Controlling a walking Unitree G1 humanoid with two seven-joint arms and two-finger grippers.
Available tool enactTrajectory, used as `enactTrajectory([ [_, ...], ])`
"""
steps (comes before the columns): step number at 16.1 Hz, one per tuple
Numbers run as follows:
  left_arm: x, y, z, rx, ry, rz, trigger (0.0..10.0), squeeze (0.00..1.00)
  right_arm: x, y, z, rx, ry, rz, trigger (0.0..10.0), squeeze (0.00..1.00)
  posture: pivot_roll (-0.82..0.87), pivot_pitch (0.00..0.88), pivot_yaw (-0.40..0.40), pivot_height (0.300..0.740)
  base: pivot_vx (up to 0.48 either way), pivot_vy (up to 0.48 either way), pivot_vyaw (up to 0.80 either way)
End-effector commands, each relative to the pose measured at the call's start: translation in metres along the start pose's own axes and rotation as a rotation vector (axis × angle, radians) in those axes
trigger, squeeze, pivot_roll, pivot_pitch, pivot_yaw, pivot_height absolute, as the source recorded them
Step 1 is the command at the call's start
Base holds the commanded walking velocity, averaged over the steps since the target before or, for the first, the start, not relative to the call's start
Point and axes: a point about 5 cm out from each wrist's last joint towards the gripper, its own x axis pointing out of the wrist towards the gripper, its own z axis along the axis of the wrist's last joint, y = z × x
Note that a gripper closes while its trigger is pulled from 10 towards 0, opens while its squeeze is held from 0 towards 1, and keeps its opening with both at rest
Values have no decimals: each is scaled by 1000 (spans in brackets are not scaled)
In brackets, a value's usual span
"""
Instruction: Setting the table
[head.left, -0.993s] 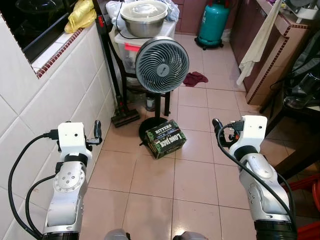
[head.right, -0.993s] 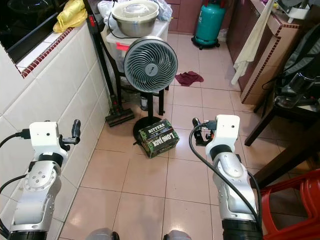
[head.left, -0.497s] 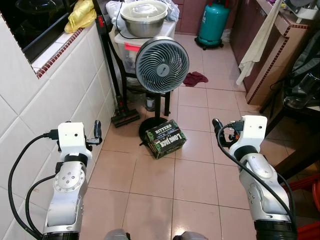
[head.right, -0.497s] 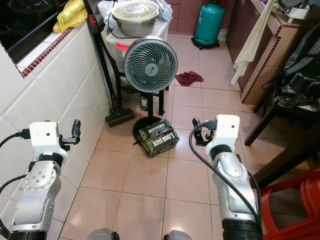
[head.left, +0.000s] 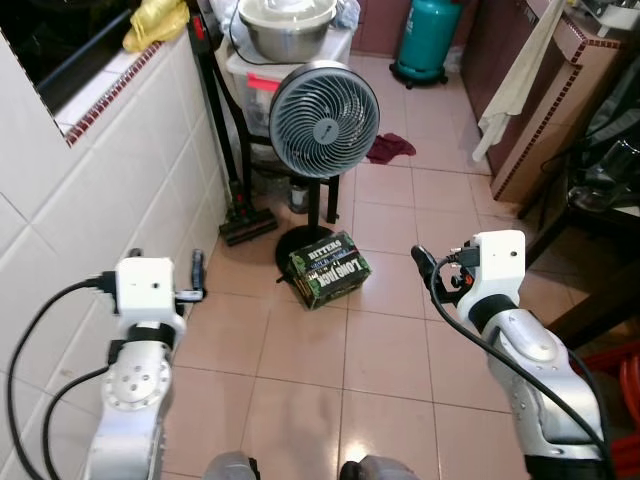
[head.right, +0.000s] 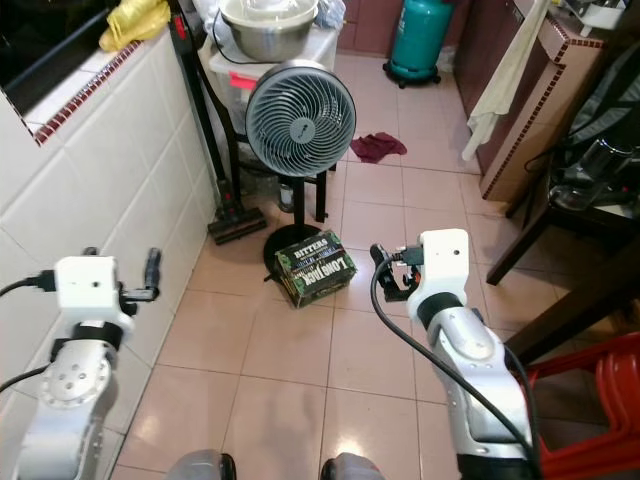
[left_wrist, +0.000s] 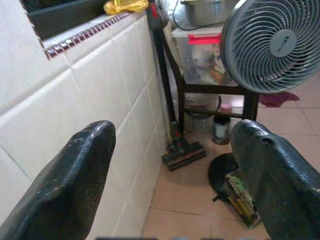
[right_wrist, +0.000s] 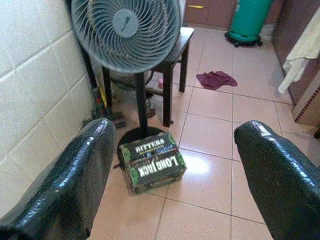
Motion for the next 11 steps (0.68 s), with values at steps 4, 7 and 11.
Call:
enactTrajectory([
  [4, -2, 2, 4, -4, 0, 13, 10000, 0, -2, -1, 4, 37, -3, -13, 10000, 0, 21, 105, -33, 740, 0, 0, -295],
  [7, -2, 1, 3, -12, 8, 6, 10000, 0, 1, -1, 6, 37, -12, -11, 10000, 0, 16, 107, -30, 740, 0, 204, -746],
  [11, 1, -1, 7, -8, -5, -9, 10000, 0, 1, 4, 7, 57, -23, 17, 10000, 0, 14, 111, -26, 740, 0, 333, -748],
])
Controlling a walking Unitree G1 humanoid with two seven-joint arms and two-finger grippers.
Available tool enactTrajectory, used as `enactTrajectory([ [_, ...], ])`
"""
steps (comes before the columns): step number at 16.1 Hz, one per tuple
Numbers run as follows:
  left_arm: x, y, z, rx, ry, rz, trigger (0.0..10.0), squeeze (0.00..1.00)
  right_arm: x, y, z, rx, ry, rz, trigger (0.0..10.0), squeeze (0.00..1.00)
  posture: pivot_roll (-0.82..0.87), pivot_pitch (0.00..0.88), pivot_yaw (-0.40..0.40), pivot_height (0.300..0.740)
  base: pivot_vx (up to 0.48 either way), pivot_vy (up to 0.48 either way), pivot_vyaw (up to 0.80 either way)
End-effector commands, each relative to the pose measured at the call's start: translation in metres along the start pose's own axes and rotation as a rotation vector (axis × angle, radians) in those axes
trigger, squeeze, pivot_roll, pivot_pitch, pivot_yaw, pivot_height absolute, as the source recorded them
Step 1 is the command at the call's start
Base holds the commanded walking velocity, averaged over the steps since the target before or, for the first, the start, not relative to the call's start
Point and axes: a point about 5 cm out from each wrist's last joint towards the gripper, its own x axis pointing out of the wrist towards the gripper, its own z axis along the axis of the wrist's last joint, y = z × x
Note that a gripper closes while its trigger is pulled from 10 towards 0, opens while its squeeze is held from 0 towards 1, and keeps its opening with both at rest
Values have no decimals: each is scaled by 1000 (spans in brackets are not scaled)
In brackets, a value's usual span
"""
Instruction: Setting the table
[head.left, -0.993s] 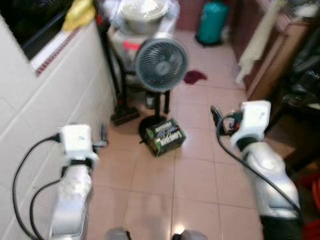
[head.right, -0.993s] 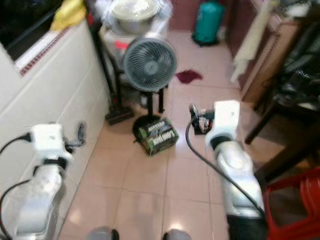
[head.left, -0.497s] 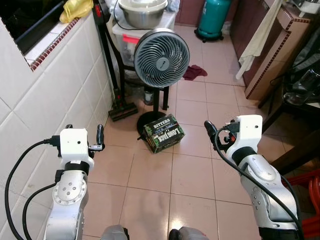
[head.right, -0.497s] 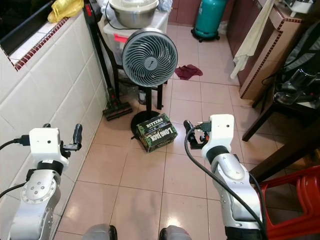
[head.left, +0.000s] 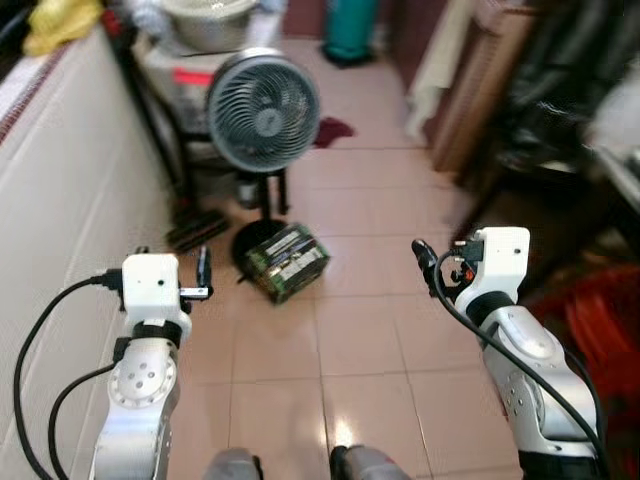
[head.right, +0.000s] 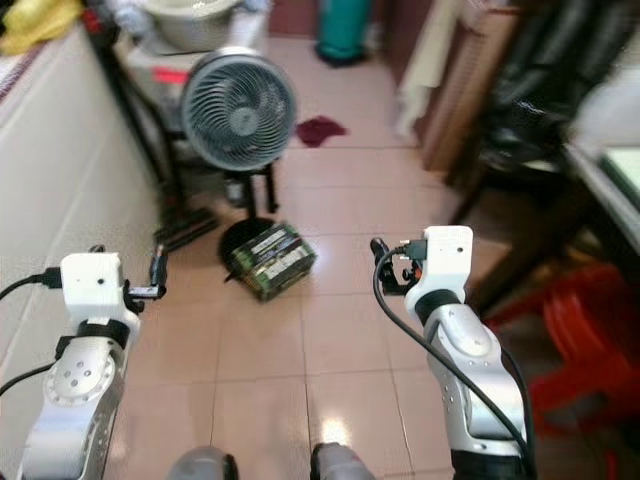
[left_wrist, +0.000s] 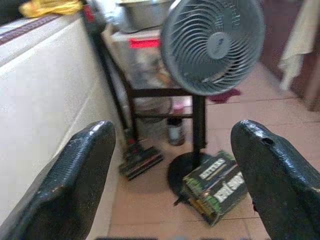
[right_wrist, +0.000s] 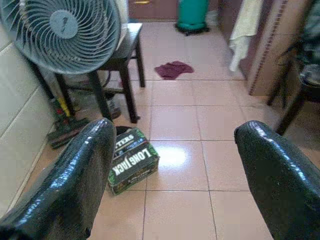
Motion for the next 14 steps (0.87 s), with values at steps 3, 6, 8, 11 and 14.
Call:
enactTrajectory([
  [3, 0, 2, 3, 6, -8, 2, 10000, 0, 0, 4, 5, 8, -21, 18, 10000, 0, 17, 115, -24, 740, 0, 318, -756],
  [6, 1, 3, 7, 7, -23, 0, 10000, 0, 1, 6, 6, 14, -26, 23, 10000, 0, 12, 108, -22, 740, 0, 0, -756],
  [8, 3, 1, 6, -12, -17, -5, 10000, 0, 2, 5, 10, 39, -45, 1, 10000, 0, 15, 107, -9, 740, 0, 0, -756],
  [11, 4, -4, 13, 27, -28, -17, 10000, 0, 3, 4, 9, 65, -49, -26, 10000, 0, 11, 112, -2, 740, 0, 0, -756],
  [14, 5, -10, 14, -17, -35, -78, 10000, 0, 9, 10, 9, 80, -57, -12, 10000, 0, 25, 100, -6, 740, 0, 0, -754],
])
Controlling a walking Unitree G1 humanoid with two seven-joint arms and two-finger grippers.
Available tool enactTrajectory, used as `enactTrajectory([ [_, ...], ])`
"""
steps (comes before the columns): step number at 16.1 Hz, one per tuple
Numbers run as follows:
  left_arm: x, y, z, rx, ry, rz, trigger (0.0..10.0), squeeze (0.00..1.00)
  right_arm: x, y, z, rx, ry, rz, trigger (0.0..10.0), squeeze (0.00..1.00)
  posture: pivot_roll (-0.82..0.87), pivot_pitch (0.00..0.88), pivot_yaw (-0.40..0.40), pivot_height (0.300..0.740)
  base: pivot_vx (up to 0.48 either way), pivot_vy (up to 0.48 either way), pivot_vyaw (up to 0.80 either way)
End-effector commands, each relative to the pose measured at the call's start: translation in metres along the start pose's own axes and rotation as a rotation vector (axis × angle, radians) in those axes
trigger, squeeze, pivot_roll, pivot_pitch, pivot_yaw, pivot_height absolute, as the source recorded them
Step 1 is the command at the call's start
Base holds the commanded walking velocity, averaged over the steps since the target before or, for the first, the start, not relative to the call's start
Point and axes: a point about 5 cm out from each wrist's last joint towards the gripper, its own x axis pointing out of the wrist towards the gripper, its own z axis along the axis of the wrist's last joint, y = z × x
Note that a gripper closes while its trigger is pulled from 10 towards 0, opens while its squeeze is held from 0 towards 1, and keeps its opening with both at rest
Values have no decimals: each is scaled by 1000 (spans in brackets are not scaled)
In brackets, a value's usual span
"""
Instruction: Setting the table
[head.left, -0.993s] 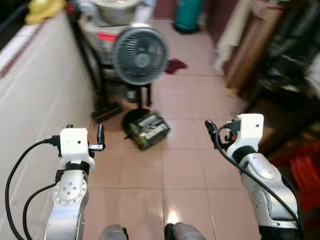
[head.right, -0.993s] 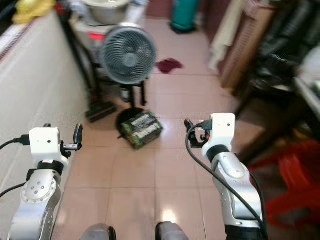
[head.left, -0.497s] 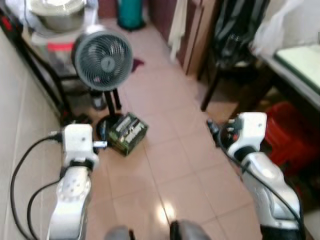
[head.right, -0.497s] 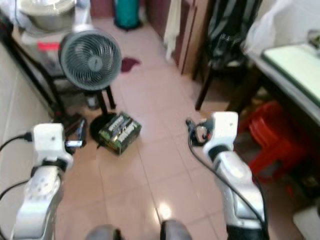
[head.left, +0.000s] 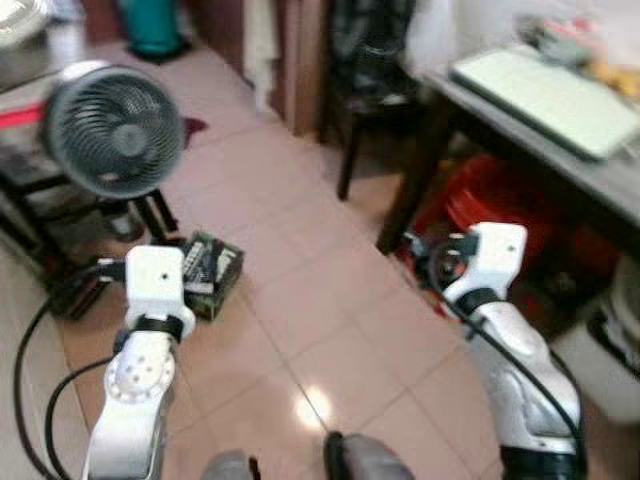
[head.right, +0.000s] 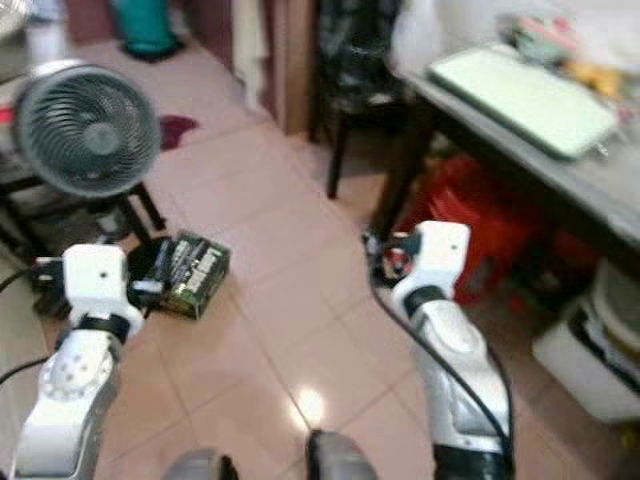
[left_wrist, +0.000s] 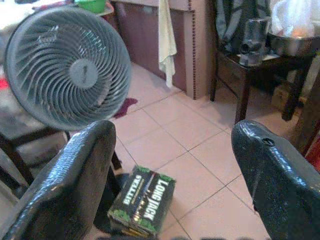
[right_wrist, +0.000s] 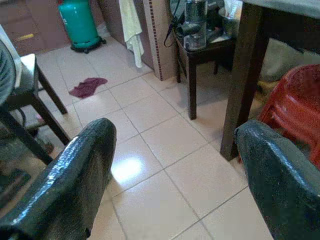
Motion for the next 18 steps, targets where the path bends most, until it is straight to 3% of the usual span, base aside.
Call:
enactTrajectory([
  [1, 5, -5, 5, 0, -18, -18, 10000, 0, 3, -4, 4, -11, -19, -16, 10000, 0, 25, 99, -5, 740, 0, 0, -750],
  [4, 19, 4, 13, 3, -47, -11, 10000, 0, 14, -3, 17, -3, -64, -21, 10000, 0, 19, 71, -7, 740, 0, 0, -748],
  [8, 25, 7, 13, -17, -79, 20, 10000, 0, 13, -3, 23, 33, -132, -27, 10000, 0, 1, 31, -8, 740, 0, 0, -747],
  [10, 29, 1, 22, 47, -151, 61, 10000, 0, 8, -3, 22, -33, -170, 0, 10000, 0, 2, 12, 0, 740, 0, 0, -712],
  [12, 32, 1, 15, 34, -138, 46, 10000, 0, 6, -10, 7, -128, -148, -33, 10000, 0, 0, 0, 4, 740, 0, 0, -712],
  [13, 30, 2, 10, 45, -127, 53, 10000, 0, 3, -12, -1, -174, -143, -40, 10000, 0, 11, 0, 15, 740, 0, 0, -700],
  [18, 15, 0, -6, 65, -69, 5, 10000, 0, -2, -13, -4, -202, -146, -58, 10000, 0, 2, 37, 12, 740, 0, 0, -666],
])
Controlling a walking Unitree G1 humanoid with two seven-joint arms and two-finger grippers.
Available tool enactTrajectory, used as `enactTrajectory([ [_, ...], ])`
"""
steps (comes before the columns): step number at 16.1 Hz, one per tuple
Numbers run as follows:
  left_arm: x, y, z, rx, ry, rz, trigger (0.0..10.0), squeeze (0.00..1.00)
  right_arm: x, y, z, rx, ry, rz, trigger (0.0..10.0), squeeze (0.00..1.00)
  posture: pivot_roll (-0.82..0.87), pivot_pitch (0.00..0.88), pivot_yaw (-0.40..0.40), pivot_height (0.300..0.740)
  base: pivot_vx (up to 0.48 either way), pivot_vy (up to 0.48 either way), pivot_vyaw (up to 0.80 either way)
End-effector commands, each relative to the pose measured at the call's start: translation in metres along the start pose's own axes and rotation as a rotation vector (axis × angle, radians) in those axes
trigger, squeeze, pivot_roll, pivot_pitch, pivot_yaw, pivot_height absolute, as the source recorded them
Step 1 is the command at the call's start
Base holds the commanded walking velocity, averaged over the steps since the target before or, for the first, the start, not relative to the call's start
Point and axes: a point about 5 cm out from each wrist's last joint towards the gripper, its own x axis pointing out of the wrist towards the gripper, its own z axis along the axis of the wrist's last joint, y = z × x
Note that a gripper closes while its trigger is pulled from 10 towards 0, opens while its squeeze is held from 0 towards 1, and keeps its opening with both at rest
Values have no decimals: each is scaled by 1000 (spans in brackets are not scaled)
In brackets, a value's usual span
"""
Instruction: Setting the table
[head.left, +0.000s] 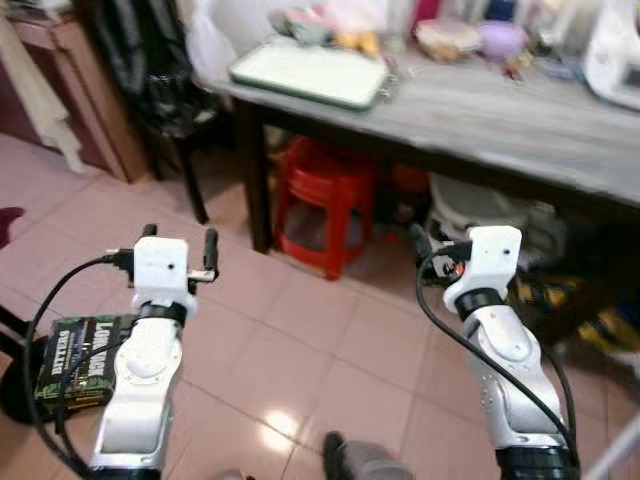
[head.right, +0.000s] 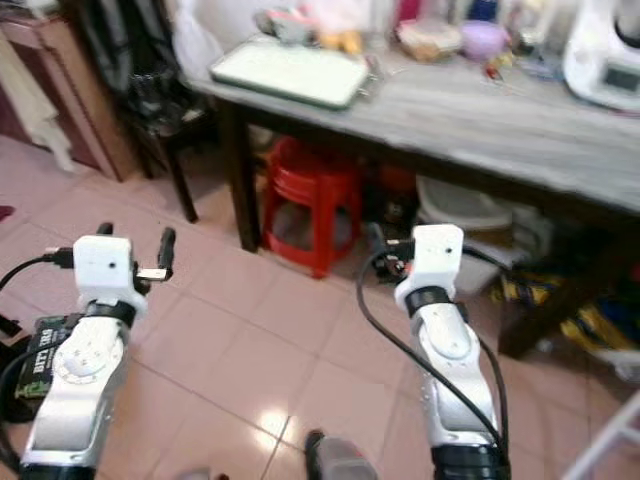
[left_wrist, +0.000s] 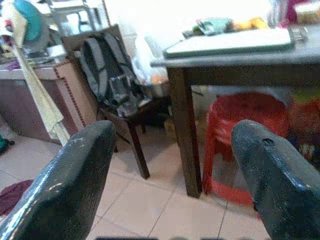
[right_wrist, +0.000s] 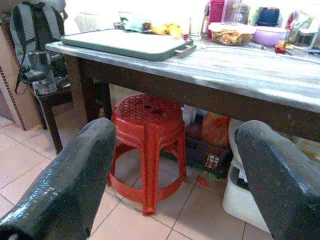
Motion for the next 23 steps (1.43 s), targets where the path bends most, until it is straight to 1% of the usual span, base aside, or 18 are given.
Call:
enactTrajectory([
  [1, 0, -6, 3, 2, -8, -26, 10000, 0, 0, -5, 4, -31, -15, -15, 10000, 0, 1, 51, 13, 740, 0, 0, -650],
  [2, -1, -9, 1, 3, 11, -48, 10000, 0, 0, -9, 2, -62, -26, -39, 10000, 0, 5, 65, 16, 740, 0, 0, -638],
  [4, -6, -9, 3, -25, 21, -50, 10000, 0, -1, -9, 4, -29, -27, -51, 10000, 0, 7, 87, 24, 740, 0, 0, -613],
  [5, -8, -10, 3, -63, 26, -69, 10000, 0, -1, -10, 7, -50, -41, -64, 10000, 0, 1, 105, 21, 740, 0, -461, -594],
  [6, -9, -11, 2, -62, 35, -71, 10000, 0, -3, -10, 10, -58, -73, -77, 10000, 0, -1, 111, 17, 740, 0, -461, -438],
  [7, -10, -11, 1, -63, 36, -68, 10000, 0, -5, -10, 11, -64, -81, -83, 10000, 0, -7, 114, 14, 740, 0, -461, 0],
  [8, -11, -11, 1, -71, 38, -66, 10000, 0, -5, -10, 10, -73, -65, -64, 10000, 0, -9, 116, 10, 740, 0, -461, 0],
  [10, -11, -15, 3, -79, 41, -75, 10000, 0, -8, -12, 10, -31, -59, -61, 10000, 0, -10, 124, 1, 740, 0, -463, 0],
  [13, -12, -18, 4, -94, 50, -106, 10000, 0, -8, -14, 5, -78, -16, -77, 10000, 0, -16, 131, -6, 740, 0, -461, 0],
  [16, -12, -22, 7, -112, 49, -133, 10000, 0, -11, -16, 7, -110, -25, -94, 10000, 0, -15, 131, -7, 740, 0, -458, 0],
  [18, -13, -20, 8, -107, 47, -125, 10000, 0, -17, -17, 9, -94, -44, -100, 10000, 0, -12, 124, -1, 740, 0, -456, 0],
  [19, -13, -17, 8, -104, 51, -109, 10000, 0, -22, -17, 9, -69, -41, -117, 10000, 0, -11, 119, 3, 740, 0, -435, 0],
  [20, -14, -14, 8, -94, 55, -100, 10000, 0, -27, -16, 11, -90, -49, -113, 10000, 0, -10, 117, 6, 740, 0, -458, 0],
  [21, -14, -13, 9, -93, 54, -96, 10000, 0, -27, -18, 11, -114, -50, -140, 10000, 0, -8, 118, 12, 740, 0, -458, 0],
  [22, -15, -11, 10, -84, 50, -87, 10000, 0, -28, -18, 13, -120, -64, -151, 10000, 0, -7, 119, 16, 740, 0, -450, 0],
  [23, -14, -9, 11, -65, 46, -65, 10000, 0, -25, -18, 15, -129, -56, -172, 10000, 0, -6, 123, 20, 740, 0, 0, -550],
])
